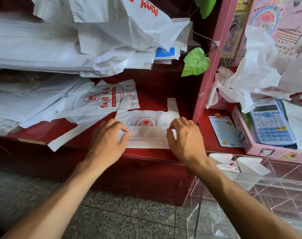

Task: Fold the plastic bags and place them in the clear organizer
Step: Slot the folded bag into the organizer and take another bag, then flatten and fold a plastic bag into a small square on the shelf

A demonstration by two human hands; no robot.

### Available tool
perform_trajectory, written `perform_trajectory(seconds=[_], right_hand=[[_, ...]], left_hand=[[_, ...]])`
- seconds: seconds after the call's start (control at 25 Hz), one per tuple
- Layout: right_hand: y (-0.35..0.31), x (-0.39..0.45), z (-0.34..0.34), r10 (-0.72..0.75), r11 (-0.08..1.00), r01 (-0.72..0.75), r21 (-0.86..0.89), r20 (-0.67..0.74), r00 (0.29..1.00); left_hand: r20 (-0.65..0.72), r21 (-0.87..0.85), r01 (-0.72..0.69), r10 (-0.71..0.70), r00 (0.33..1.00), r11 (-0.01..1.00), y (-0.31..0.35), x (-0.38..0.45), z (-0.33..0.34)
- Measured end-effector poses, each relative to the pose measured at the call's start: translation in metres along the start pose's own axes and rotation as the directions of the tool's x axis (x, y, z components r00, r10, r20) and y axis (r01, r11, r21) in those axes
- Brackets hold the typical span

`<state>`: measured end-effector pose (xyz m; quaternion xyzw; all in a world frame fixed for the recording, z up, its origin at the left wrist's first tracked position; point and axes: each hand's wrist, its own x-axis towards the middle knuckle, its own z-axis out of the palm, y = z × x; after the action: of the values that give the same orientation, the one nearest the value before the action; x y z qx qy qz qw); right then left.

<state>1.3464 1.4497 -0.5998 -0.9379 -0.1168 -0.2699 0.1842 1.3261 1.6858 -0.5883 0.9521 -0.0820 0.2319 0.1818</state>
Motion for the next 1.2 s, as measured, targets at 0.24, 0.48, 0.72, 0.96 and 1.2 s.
perform_trajectory(seconds=[0.24,0.48,0.72,0.96,1.2], right_hand=[[-0.029,-0.013,0.030,-0.144,0.990,0.130,0.063,0.457,0.878],[-0.021,-0.012,0.021,0.039,0.992,0.031,-0.121,0.535,0.844],[0.000,-0.014,0.005,0.161,0.961,0.016,-0.275,0.607,0.778],[0.005,-0.026,-0.004,0.117,0.957,0.072,-0.280,0.602,0.789],[0.008,-0.034,-0.026,0.040,0.952,0.163,-0.260,0.632,0.774]], left_hand=[[0.412,-0.171,-0.023,0.093,0.907,0.985,0.044,-0.003,0.044],[0.543,0.121,0.131,-0.176,0.821,0.984,0.030,0.006,0.048],[0.570,0.241,0.211,-0.314,0.760,0.947,-0.001,0.006,0.027],[0.610,0.141,0.024,-0.106,0.786,0.990,-0.039,-0.014,0.003],[0.278,-0.082,-0.013,0.035,0.960,0.997,-0.069,-0.030,-0.003]])
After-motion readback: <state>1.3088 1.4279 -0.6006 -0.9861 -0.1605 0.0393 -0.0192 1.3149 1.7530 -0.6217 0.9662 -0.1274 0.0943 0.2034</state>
